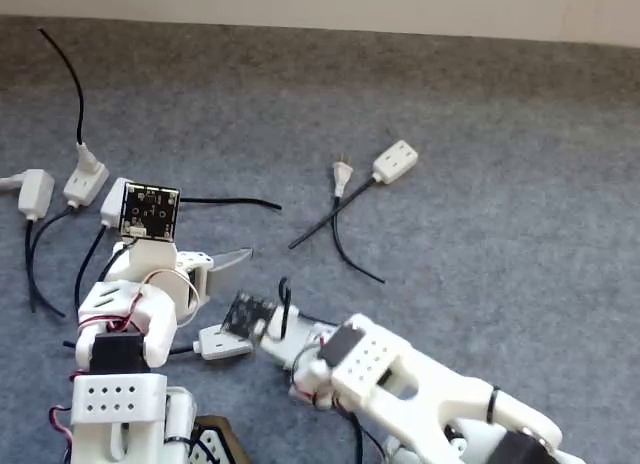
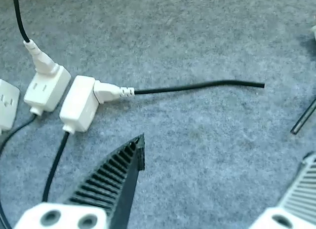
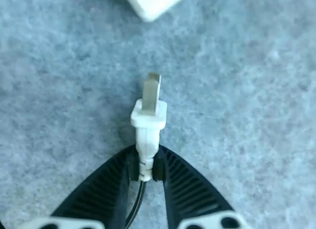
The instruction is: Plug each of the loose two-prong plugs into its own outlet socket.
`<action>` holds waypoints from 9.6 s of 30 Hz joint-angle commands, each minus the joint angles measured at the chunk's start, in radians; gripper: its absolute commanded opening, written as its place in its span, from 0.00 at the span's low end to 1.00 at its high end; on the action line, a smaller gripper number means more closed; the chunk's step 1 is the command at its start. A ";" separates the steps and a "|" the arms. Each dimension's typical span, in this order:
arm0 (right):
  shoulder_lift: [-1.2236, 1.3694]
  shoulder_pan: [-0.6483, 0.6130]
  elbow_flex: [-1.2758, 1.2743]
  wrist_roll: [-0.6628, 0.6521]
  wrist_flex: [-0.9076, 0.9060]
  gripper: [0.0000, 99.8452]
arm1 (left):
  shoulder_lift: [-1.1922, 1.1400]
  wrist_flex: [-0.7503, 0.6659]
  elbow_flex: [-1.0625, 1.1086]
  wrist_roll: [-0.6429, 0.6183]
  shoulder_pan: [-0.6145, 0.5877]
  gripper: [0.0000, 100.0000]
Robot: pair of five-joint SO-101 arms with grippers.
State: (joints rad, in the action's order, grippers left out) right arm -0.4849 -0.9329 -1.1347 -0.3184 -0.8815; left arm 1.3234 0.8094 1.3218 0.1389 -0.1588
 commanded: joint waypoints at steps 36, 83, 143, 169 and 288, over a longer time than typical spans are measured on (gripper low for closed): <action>-0.298 0.110 0.272 0.135 0.059 0.01 | -0.349 0.172 -0.312 -0.005 0.136 0.45; 0.051 0.134 0.817 0.106 -0.559 0.01 | -1.107 0.644 -1.392 0.075 -0.334 0.45; 0.725 -0.145 1.369 1.011 -0.878 0.01 | -2.365 0.879 -2.938 0.158 -0.750 0.45; 0.849 -0.051 1.442 1.011 -0.877 0.01 | -2.365 0.879 -2.938 0.160 -0.776 0.45; -1.069 0.786 -0.489 0.002 -0.162 0.35 | -1.916 0.824 -2.011 0.568 -0.191 0.03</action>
State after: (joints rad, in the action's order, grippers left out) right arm -1.5436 -0.1534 -1.6272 -0.3138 -1.0487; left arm -0.3261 1.5029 -0.2294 0.7265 -0.3429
